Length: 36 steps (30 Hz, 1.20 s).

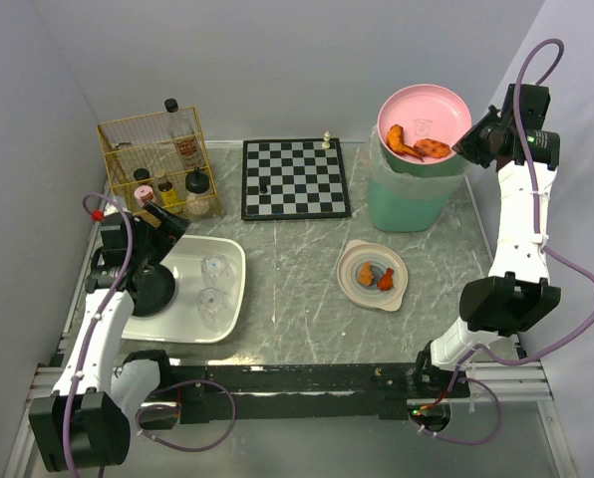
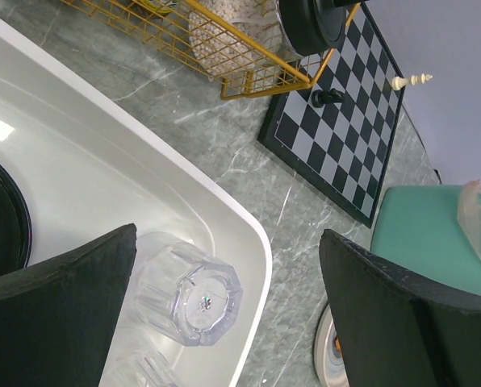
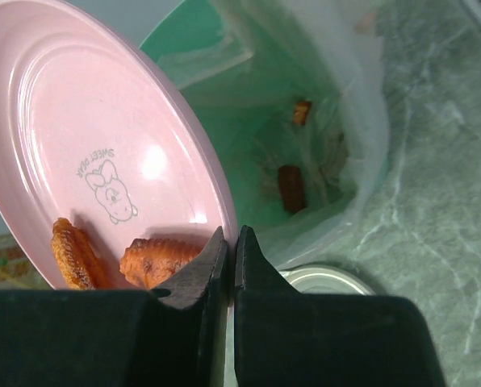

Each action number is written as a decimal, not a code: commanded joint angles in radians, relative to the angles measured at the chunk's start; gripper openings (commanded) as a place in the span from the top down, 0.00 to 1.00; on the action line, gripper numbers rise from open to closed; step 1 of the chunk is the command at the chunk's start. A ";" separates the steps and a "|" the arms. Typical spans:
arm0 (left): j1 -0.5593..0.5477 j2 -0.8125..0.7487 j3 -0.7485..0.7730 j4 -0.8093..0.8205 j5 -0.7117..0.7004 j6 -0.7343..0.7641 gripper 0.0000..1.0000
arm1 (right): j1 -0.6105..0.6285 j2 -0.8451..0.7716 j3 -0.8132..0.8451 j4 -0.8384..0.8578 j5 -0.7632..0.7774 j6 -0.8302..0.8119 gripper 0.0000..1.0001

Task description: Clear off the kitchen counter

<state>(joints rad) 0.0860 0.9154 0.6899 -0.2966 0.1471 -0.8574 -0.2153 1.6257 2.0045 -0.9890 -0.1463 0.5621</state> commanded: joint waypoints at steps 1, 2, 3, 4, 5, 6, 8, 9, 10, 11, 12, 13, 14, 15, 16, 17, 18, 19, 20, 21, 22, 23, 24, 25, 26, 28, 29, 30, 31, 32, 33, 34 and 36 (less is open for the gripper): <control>0.004 0.010 -0.013 0.034 0.022 0.017 0.01 | -0.019 -0.009 0.057 0.042 0.122 0.041 1.00; 0.004 0.014 -0.015 0.037 0.023 0.014 0.01 | -0.027 -0.007 0.056 0.049 0.132 0.042 1.00; 0.004 0.019 -0.015 0.045 0.028 0.012 0.01 | -0.041 -0.006 0.057 0.052 0.143 0.042 1.00; 0.004 0.023 -0.015 0.050 0.029 0.011 0.01 | -0.048 -0.004 0.059 0.053 0.145 0.044 1.00; 0.004 0.030 -0.013 0.053 0.031 0.008 0.01 | -0.056 -0.001 0.063 0.052 0.145 0.044 1.00; 0.003 0.031 -0.013 0.057 0.034 0.006 0.01 | -0.061 0.003 0.066 0.052 0.180 0.042 1.00; 0.004 0.039 -0.010 0.063 0.034 0.004 0.00 | -0.064 0.008 0.071 0.056 0.204 0.039 1.00; 0.004 0.042 -0.010 0.066 0.034 0.006 0.01 | -0.062 0.010 0.068 0.062 0.217 0.035 1.00; 0.004 0.046 -0.009 0.066 0.034 0.006 0.01 | -0.064 0.011 0.069 0.064 0.223 0.030 1.00; 0.004 0.049 -0.007 0.068 0.034 0.009 0.01 | -0.062 0.016 0.074 0.062 0.232 0.025 1.00; 0.004 0.053 -0.007 0.068 0.034 0.008 0.01 | -0.062 0.023 0.085 0.058 0.246 0.019 1.00; 0.003 0.056 -0.006 0.068 0.034 0.008 0.01 | -0.061 0.028 0.092 0.053 0.261 0.013 1.00; 0.004 0.059 -0.004 0.068 0.037 0.008 0.01 | -0.062 0.029 0.094 0.052 0.278 0.009 1.00; 0.004 0.062 -0.003 0.071 0.040 0.006 0.01 | -0.064 0.030 0.093 0.058 0.295 0.001 1.00; 0.004 0.063 -0.003 0.073 0.042 0.003 0.01 | -0.061 0.023 0.088 0.062 0.316 -0.004 1.00; 0.004 0.063 -0.003 0.074 0.042 0.000 0.01 | -0.059 0.019 0.077 0.076 0.332 -0.013 1.00; 0.004 0.065 -0.004 0.080 0.043 -0.003 0.01 | -0.059 0.010 0.065 0.088 0.346 -0.022 1.00; 0.004 0.066 -0.004 0.083 0.046 -0.006 0.01 | -0.053 0.007 0.057 0.099 0.368 -0.031 1.00; 0.004 0.068 -0.006 0.083 0.049 -0.009 0.00 | -0.046 0.002 0.050 0.110 0.393 -0.043 1.00; 0.004 0.069 -0.006 0.089 0.057 -0.009 0.01 | -0.035 0.000 0.048 0.118 0.411 -0.054 1.00; 0.004 0.073 -0.004 0.090 0.063 -0.011 0.01 | -0.026 0.000 0.050 0.125 0.430 -0.068 1.00; 0.004 0.073 -0.001 0.093 0.065 -0.009 0.01 | -0.013 0.005 0.056 0.128 0.451 -0.080 1.00; 0.004 0.073 0.002 0.093 0.069 -0.009 0.01 | 0.000 0.011 0.062 0.130 0.476 -0.094 1.00; 0.004 0.074 0.005 0.090 0.074 -0.005 0.01 | 0.023 0.017 0.069 0.133 0.497 -0.109 1.00; 0.004 0.070 0.010 0.090 0.077 0.000 0.01 | 0.037 0.026 0.080 0.133 0.516 -0.119 1.00; 0.004 0.060 0.016 0.083 0.080 0.011 0.01 | 0.071 0.048 0.099 0.133 0.556 -0.146 1.00; 0.004 0.053 0.017 0.082 0.080 0.014 0.01 | 0.088 0.059 0.109 0.131 0.582 -0.159 1.00; 0.004 0.045 0.019 0.077 0.080 0.020 0.01 | 0.103 0.068 0.117 0.135 0.611 -0.177 1.00; 0.004 0.037 0.022 0.073 0.077 0.024 0.01 | 0.122 0.075 0.122 0.138 0.635 -0.188 1.00; 0.004 0.030 0.023 0.065 0.071 0.027 0.01 | 0.135 0.085 0.123 0.141 0.663 -0.203 1.00; 0.004 0.024 0.023 0.060 0.068 0.032 0.01 | 0.151 0.094 0.129 0.139 0.688 -0.217 1.00; 0.004 0.020 0.023 0.056 0.065 0.034 0.01 | 0.166 0.100 0.137 0.135 0.718 -0.226 1.00; 0.004 0.019 0.023 0.053 0.062 0.037 0.01 | 0.191 0.111 0.135 0.144 0.777 -0.261 1.00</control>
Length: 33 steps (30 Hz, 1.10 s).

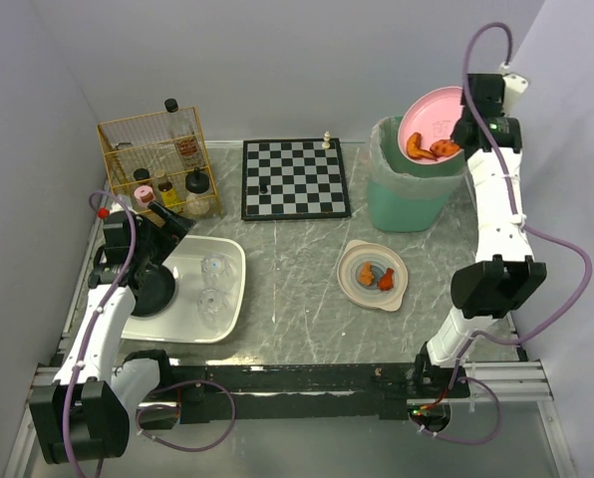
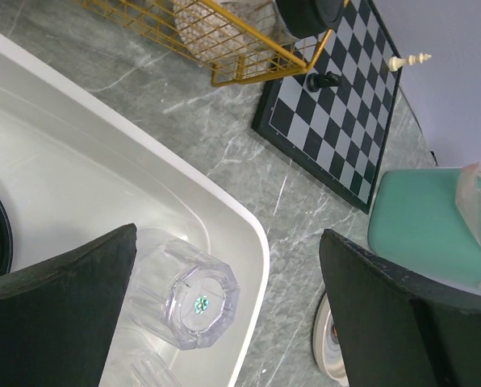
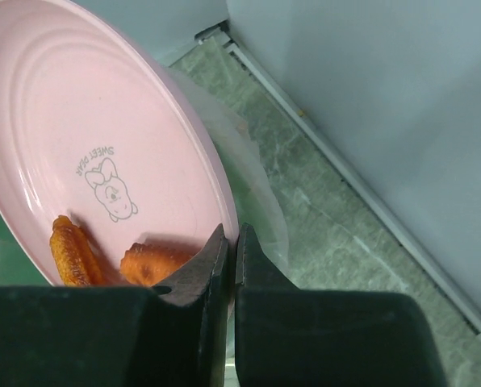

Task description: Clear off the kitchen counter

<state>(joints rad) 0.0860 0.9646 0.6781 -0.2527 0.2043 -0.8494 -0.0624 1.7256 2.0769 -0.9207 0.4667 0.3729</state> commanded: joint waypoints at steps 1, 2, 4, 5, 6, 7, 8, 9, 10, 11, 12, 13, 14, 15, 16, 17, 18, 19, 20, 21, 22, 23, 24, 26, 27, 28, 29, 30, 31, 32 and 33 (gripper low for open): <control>0.004 -0.030 0.035 0.009 0.006 0.029 0.01 | 0.048 0.011 0.055 0.088 0.193 -0.086 1.00; 0.004 -0.030 0.032 0.009 0.007 0.026 0.01 | 0.058 0.012 0.049 0.101 0.217 -0.103 1.00; 0.004 -0.030 0.032 0.015 0.010 0.026 0.01 | 0.087 0.009 0.034 0.134 0.272 -0.144 1.00; 0.004 -0.030 0.031 0.016 0.012 0.024 0.01 | 0.102 0.003 0.011 0.160 0.305 -0.172 1.00; 0.003 -0.030 0.031 0.020 0.014 0.023 0.01 | 0.116 -0.004 -0.009 0.190 0.337 -0.201 1.00; 0.004 -0.030 0.029 0.021 0.015 0.023 0.01 | 0.128 -0.015 -0.038 0.230 0.367 -0.238 1.00; 0.004 -0.030 0.029 0.024 0.017 0.021 0.01 | 0.145 -0.029 -0.073 0.273 0.389 -0.271 1.00; 0.004 -0.029 0.029 0.026 0.018 0.019 0.01 | 0.160 -0.041 -0.107 0.330 0.417 -0.314 1.00; 0.004 -0.030 0.029 0.027 0.020 0.018 0.01 | 0.174 -0.058 -0.144 0.385 0.434 -0.357 1.00; 0.004 -0.030 0.029 0.027 0.021 0.018 0.01 | 0.188 -0.072 -0.178 0.440 0.450 -0.405 1.00; 0.004 -0.032 0.029 0.026 0.020 0.018 0.01 | 0.199 -0.087 -0.213 0.500 0.469 -0.460 1.00; 0.003 -0.033 0.029 0.024 0.020 0.018 0.01 | 0.214 -0.106 -0.248 0.550 0.481 -0.509 1.00; 0.004 -0.036 0.029 0.023 0.021 0.016 0.01 | 0.228 -0.113 -0.282 0.627 0.503 -0.560 1.00; 0.004 -0.041 0.026 0.020 0.017 0.016 0.01 | 0.242 -0.130 -0.323 0.714 0.524 -0.628 1.00; 0.004 -0.044 0.026 0.018 0.015 0.015 0.01 | 0.256 -0.139 -0.357 0.821 0.549 -0.691 1.00; 0.003 -0.047 0.025 0.017 0.012 0.013 0.01 | 0.272 -0.146 -0.400 0.914 0.578 -0.765 1.00; 0.004 -0.049 0.023 0.018 0.012 0.010 0.01 | 0.282 -0.147 -0.420 1.003 0.589 -0.831 1.00; 0.004 -0.050 0.020 0.020 0.010 0.009 0.01 | 0.294 -0.149 -0.443 1.066 0.604 -0.880 1.00; 0.004 -0.052 0.018 0.021 0.014 0.007 0.01 | 0.299 -0.149 -0.458 1.121 0.612 -0.925 1.00; 0.004 -0.050 0.017 0.021 0.017 0.006 0.01 | 0.305 -0.146 -0.463 1.150 0.618 -0.951 1.00; 0.004 -0.050 0.017 0.023 0.018 0.006 0.01 | 0.308 -0.143 -0.465 1.172 0.624 -0.969 1.00; 0.004 -0.049 0.018 0.023 0.017 0.006 0.01 | 0.309 -0.139 -0.466 1.183 0.627 -0.982 1.00; 0.004 -0.050 0.018 0.021 0.017 0.006 0.01 | 0.309 -0.138 -0.465 1.192 0.630 -0.986 1.00; 0.004 -0.052 0.020 0.021 0.015 0.006 0.01 | 0.314 -0.144 -0.471 1.207 0.630 -0.993 1.00; 0.004 -0.053 0.020 0.021 0.014 0.006 0.01 | 0.314 -0.147 -0.472 1.212 0.629 -0.996 1.00; 0.004 -0.052 0.021 0.021 0.017 0.006 0.01 | 0.315 -0.153 -0.474 1.226 0.625 -1.002 1.00; 0.004 -0.052 0.021 0.020 0.015 0.007 0.01 | 0.317 -0.150 -0.472 1.232 0.625 -1.009 1.00; 0.004 -0.050 0.023 0.020 0.014 0.009 0.01 | 0.319 -0.147 -0.465 1.240 0.627 -1.022 1.00; 0.004 -0.049 0.023 0.021 0.014 0.009 0.01 | 0.317 -0.143 -0.460 1.250 0.630 -1.037 1.00; 0.004 -0.049 0.023 0.021 0.017 0.007 0.01 | 0.319 -0.138 -0.457 1.261 0.633 -1.049 1.00; 0.004 -0.049 0.021 0.021 0.017 0.007 0.01 | 0.319 -0.136 -0.457 1.270 0.635 -1.062 1.00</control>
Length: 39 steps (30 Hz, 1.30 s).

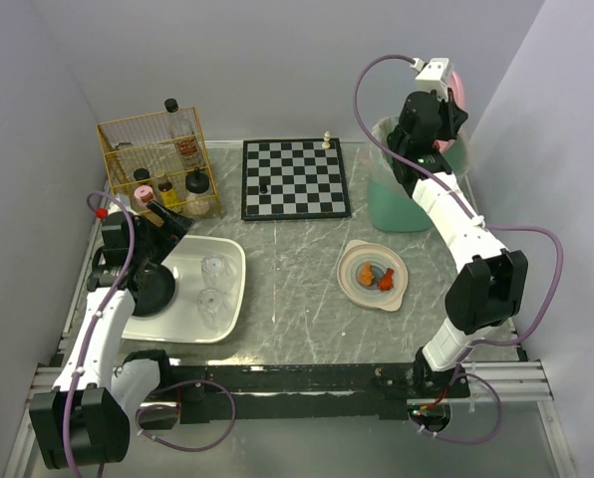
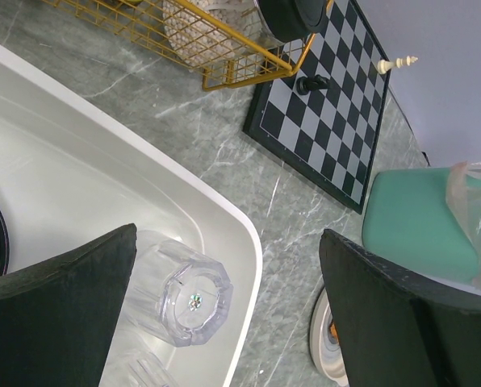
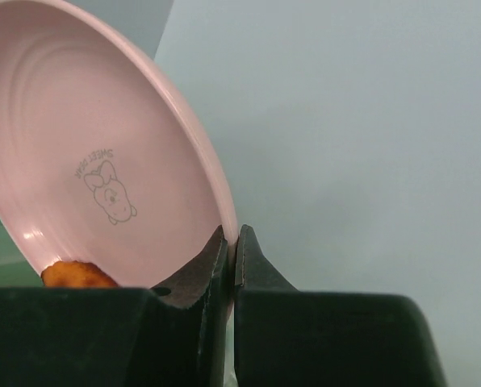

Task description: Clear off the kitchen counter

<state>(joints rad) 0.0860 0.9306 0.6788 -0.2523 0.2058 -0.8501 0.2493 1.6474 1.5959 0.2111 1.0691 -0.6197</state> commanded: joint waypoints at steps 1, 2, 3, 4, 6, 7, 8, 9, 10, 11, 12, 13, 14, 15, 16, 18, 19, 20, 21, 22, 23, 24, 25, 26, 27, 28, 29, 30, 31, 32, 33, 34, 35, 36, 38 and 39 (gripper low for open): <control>0.004 -0.016 0.021 0.021 0.014 0.006 0.01 | 0.007 -0.058 0.021 0.146 0.032 -0.075 1.00; 0.004 -0.018 0.019 0.021 0.012 0.006 0.01 | 0.008 -0.060 0.013 0.157 0.034 -0.083 1.00; 0.004 -0.019 0.016 0.024 0.012 0.005 0.01 | 0.010 -0.060 0.007 0.168 0.034 -0.093 1.00; 0.004 -0.021 0.013 0.027 0.012 0.003 0.01 | 0.013 -0.061 0.003 0.177 0.032 -0.100 1.00; 0.004 -0.018 0.011 0.028 0.017 0.000 0.01 | 0.021 -0.061 -0.008 0.215 0.032 -0.130 1.00; 0.004 -0.015 0.011 0.030 0.018 0.000 0.01 | 0.024 -0.061 -0.016 0.241 0.032 -0.156 1.00; 0.004 -0.012 0.011 0.030 0.020 0.000 0.01 | 0.030 -0.058 -0.025 0.282 0.032 -0.194 1.00; 0.004 -0.010 0.013 0.031 0.020 0.000 0.01 | 0.036 -0.055 -0.034 0.327 0.028 -0.236 1.00; 0.004 -0.010 0.013 0.031 0.020 0.000 0.01 | 0.042 -0.048 -0.046 0.391 0.023 -0.299 1.00; 0.004 -0.009 0.011 0.033 0.021 -0.001 0.01 | 0.051 -0.035 -0.059 0.469 0.025 -0.369 1.00; 0.004 -0.006 0.013 0.036 0.021 -0.001 0.01 | 0.056 -0.023 -0.069 0.546 0.029 -0.438 1.00; 0.004 -0.007 0.013 0.038 0.023 -0.003 0.01 | 0.061 -0.003 -0.074 0.635 0.037 -0.513 1.00; 0.004 -0.006 0.013 0.039 0.024 -0.003 0.01 | 0.065 0.017 -0.076 0.701 0.041 -0.575 1.00; 0.004 -0.006 0.011 0.038 0.026 -0.004 0.01 | 0.070 0.032 -0.073 0.768 0.043 -0.634 1.00; 0.004 -0.004 0.013 0.038 0.026 -0.003 0.01 | 0.074 0.047 -0.070 0.821 0.046 -0.681 1.00; 0.004 -0.004 0.013 0.038 0.026 -0.001 0.01 | 0.077 0.064 -0.056 0.838 0.058 -0.704 1.00; 0.004 -0.006 0.013 0.036 0.026 -0.001 0.01 | 0.079 0.066 -0.050 0.820 0.061 -0.689 1.00; 0.004 -0.007 0.013 0.035 0.026 0.000 0.01 | 0.077 0.063 -0.048 0.788 0.063 -0.661 1.00; 0.004 -0.007 0.013 0.031 0.024 0.002 0.01 | 0.082 0.052 -0.047 0.739 0.065 -0.617 1.00; 0.004 -0.012 0.013 0.028 0.023 0.002 0.01 | 0.081 0.040 -0.047 0.684 0.063 -0.571 1.00; 0.004 -0.015 0.013 0.027 0.024 0.002 0.01 | 0.081 0.023 -0.045 0.609 0.058 -0.504 1.00; 0.004 -0.016 0.015 0.028 0.026 0.002 0.01 | 0.081 0.005 -0.037 0.532 0.052 -0.439 1.00; 0.004 -0.016 0.018 0.028 0.027 0.002 0.01 | 0.079 -0.012 -0.027 0.420 0.043 -0.345 1.00; 0.004 -0.018 0.022 0.028 0.033 0.003 0.01 | 0.079 -0.033 -0.005 0.277 0.028 -0.227 1.00; 0.004 -0.018 0.027 0.028 0.038 0.003 0.01 | 0.077 -0.053 0.019 0.141 -0.001 -0.074 1.00; 0.004 -0.016 0.033 0.028 0.041 0.005 0.01 | 0.076 -0.082 0.053 -0.054 -0.038 0.055 1.00; 0.004 -0.016 0.042 0.024 0.044 0.008 0.01 | 0.068 -0.101 0.088 -0.181 -0.072 0.169 1.00; 0.004 -0.016 0.053 0.021 0.046 0.013 0.01 | 0.062 -0.112 0.114 -0.273 -0.107 0.248 1.00; 0.004 -0.016 0.065 0.015 0.046 0.017 0.01 | 0.056 -0.129 0.145 -0.355 -0.136 0.321 1.00; 0.004 -0.019 0.077 0.007 0.046 0.023 0.01 | 0.050 -0.139 0.165 -0.413 -0.171 0.372 1.00; 0.004 -0.024 0.090 0.004 0.044 0.029 0.01 | 0.047 -0.150 0.185 -0.452 -0.198 0.406 1.00; 0.004 -0.029 0.102 0.001 0.046 0.036 0.01 | 0.047 -0.161 0.194 -0.469 -0.205 0.416 1.00; 0.004 -0.033 0.113 -0.001 0.050 0.039 0.01 | 0.047 -0.172 0.202 -0.490 -0.225 0.431 1.00; 0.004 -0.036 0.125 0.002 0.053 0.046 0.01 | 0.047 -0.179 0.220 -0.522 -0.245 0.454 1.00; 0.004 -0.036 0.148 0.002 0.066 0.052 0.01 | 0.047 -0.193 0.242 -0.570 -0.277 0.494 1.00; 0.004 -0.038 0.159 0.001 0.072 0.057 0.01 | 0.047 -0.201 0.254 -0.599 -0.299 0.518 1.00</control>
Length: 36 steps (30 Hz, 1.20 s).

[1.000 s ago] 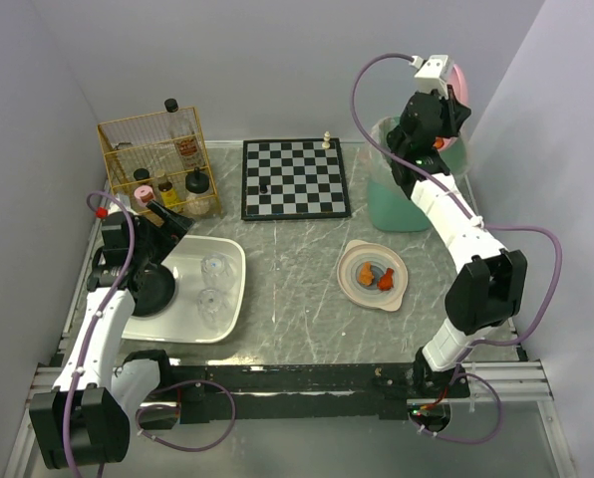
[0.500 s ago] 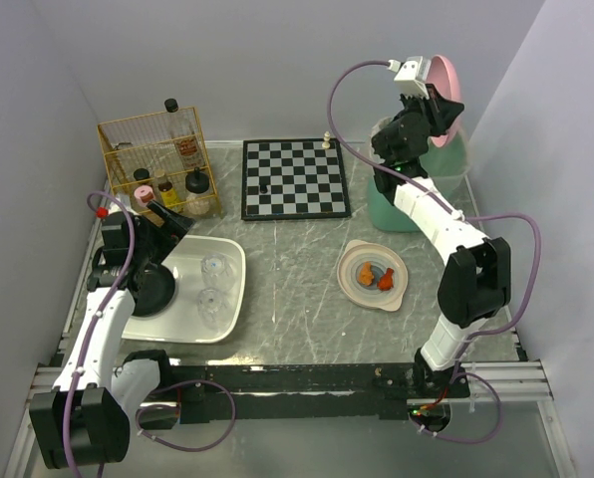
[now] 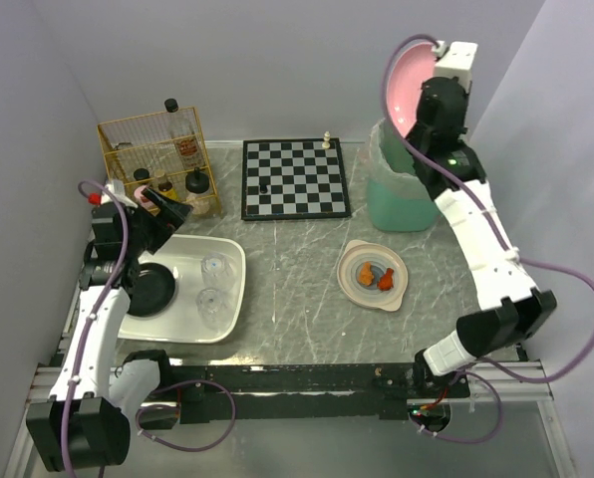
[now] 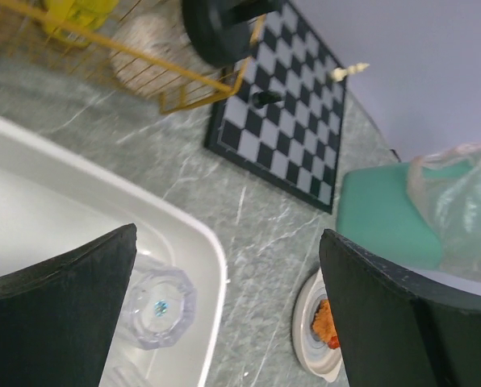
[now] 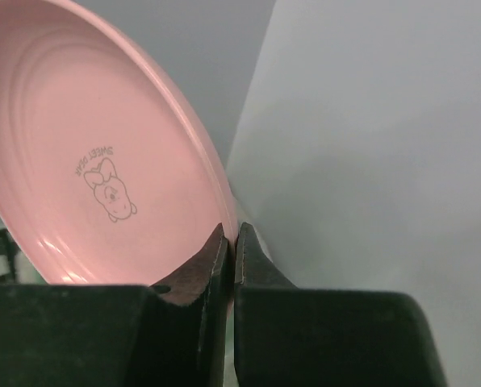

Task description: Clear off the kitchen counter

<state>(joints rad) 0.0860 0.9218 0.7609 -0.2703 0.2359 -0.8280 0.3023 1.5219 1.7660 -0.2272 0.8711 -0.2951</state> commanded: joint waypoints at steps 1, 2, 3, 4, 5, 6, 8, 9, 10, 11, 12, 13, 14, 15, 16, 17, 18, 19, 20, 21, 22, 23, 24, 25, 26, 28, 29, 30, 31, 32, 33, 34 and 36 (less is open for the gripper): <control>0.004 -0.028 0.086 0.020 0.051 0.038 0.01 | -0.005 -0.083 0.093 -0.185 -0.124 0.215 1.00; 0.003 -0.028 0.097 0.022 0.059 0.040 0.01 | -0.006 -0.094 0.102 -0.213 -0.151 0.243 1.00; 0.004 -0.028 0.103 0.031 0.072 0.041 0.01 | -0.006 -0.106 0.113 -0.239 -0.194 0.272 1.00; 0.004 -0.031 0.107 0.040 0.080 0.041 0.01 | -0.006 -0.115 0.119 -0.270 -0.249 0.293 1.00; 0.004 -0.034 0.109 0.055 0.098 0.040 0.01 | -0.005 -0.121 0.130 -0.300 -0.311 0.348 1.00; 0.004 -0.035 0.109 0.077 0.129 0.036 0.01 | -0.006 -0.126 0.142 -0.331 -0.398 0.378 1.00; 0.004 -0.037 0.103 0.142 0.196 0.026 0.01 | -0.006 -0.106 0.182 -0.411 -0.580 0.447 1.00; 0.004 -0.037 0.097 0.187 0.244 0.020 0.01 | -0.005 -0.092 0.202 -0.446 -0.668 0.471 1.00; 0.004 -0.043 0.084 0.236 0.293 0.001 0.01 | -0.005 -0.074 0.231 -0.478 -0.740 0.494 1.00; 0.003 -0.049 0.074 0.299 0.342 -0.017 0.01 | -0.005 -0.056 0.248 -0.501 -0.797 0.516 1.00; 0.000 -0.054 0.065 0.342 0.374 -0.035 0.01 | -0.005 -0.039 0.256 -0.523 -0.861 0.539 1.00; -0.011 -0.058 0.061 0.377 0.400 -0.046 0.01 | -0.005 -0.028 0.265 -0.540 -0.912 0.557 1.00; -0.026 -0.058 0.064 0.388 0.404 -0.046 0.01 | -0.003 -0.020 0.262 -0.544 -0.966 0.574 1.00; -0.043 -0.060 0.074 0.387 0.395 -0.034 0.01 | -0.003 -0.017 0.248 -0.543 -1.016 0.592 1.00; -0.070 -0.060 0.087 0.376 0.363 -0.013 0.01 | -0.002 -0.019 0.231 -0.538 -1.052 0.609 1.00; -0.106 -0.060 0.101 0.364 0.324 0.006 0.01 | 0.003 -0.019 0.216 -0.532 -1.090 0.625 1.00; -0.138 -0.060 0.116 0.355 0.294 0.026 0.01 | 0.011 -0.017 0.201 -0.526 -1.119 0.634 1.00; -0.170 -0.058 0.135 0.349 0.263 0.041 0.01 | 0.021 -0.014 0.193 -0.528 -1.136 0.640 1.00; -0.192 -0.051 0.146 0.342 0.240 0.052 0.01 | 0.032 -0.008 0.190 -0.531 -1.149 0.640 1.00; -0.210 -0.037 0.155 0.338 0.220 0.056 0.01 | 0.046 -0.003 0.185 -0.537 -1.153 0.642 1.00; -0.224 -0.025 0.164 0.338 0.209 0.059 0.01 | 0.055 0.001 0.182 -0.537 -1.159 0.642 1.00; -0.239 -0.014 0.170 0.339 0.200 0.061 0.01 | 0.066 0.001 0.179 -0.540 -1.170 0.642 1.00; -0.253 -0.003 0.173 0.345 0.189 0.061 0.01 | 0.075 0.004 0.174 -0.540 -1.185 0.643 1.00; -0.265 0.006 0.175 0.353 0.184 0.059 0.01 | 0.081 0.006 0.170 -0.540 -1.196 0.643 1.00; -0.279 0.015 0.178 0.362 0.184 0.056 0.01 | 0.087 0.011 0.170 -0.546 -1.199 0.640 1.00; -0.305 0.032 0.186 0.385 0.181 0.052 0.01 | 0.106 0.015 0.173 -0.557 -1.193 0.634 1.00; -0.318 0.040 0.190 0.393 0.177 0.049 0.01 | 0.109 0.020 0.171 -0.560 -1.195 0.631 1.00; -0.328 0.054 0.196 0.398 0.175 0.049 0.01 | 0.116 0.018 0.170 -0.558 -1.198 0.629 1.00; -0.338 0.063 0.204 0.399 0.171 0.049 0.01 | 0.118 0.018 0.165 -0.557 -1.201 0.629 1.00; -0.347 0.071 0.207 0.404 0.166 0.049 0.01 | 0.121 0.017 0.162 -0.555 -1.205 0.629 1.00; -0.360 0.078 0.213 0.404 0.164 0.049 0.01 | 0.124 0.018 0.161 -0.554 -1.209 0.631 1.00; -0.370 0.081 0.216 0.408 0.163 0.049 0.01 | 0.129 0.018 0.159 -0.552 -1.207 0.631 1.00; -0.384 0.089 0.225 0.413 0.161 0.049 0.01 | 0.132 0.021 0.156 -0.554 -1.206 0.629 1.00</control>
<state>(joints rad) -0.2642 1.0058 0.9211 0.0654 0.4072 -0.7898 0.4183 1.5440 1.9232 -0.8101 -0.3016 0.3210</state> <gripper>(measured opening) 0.994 0.032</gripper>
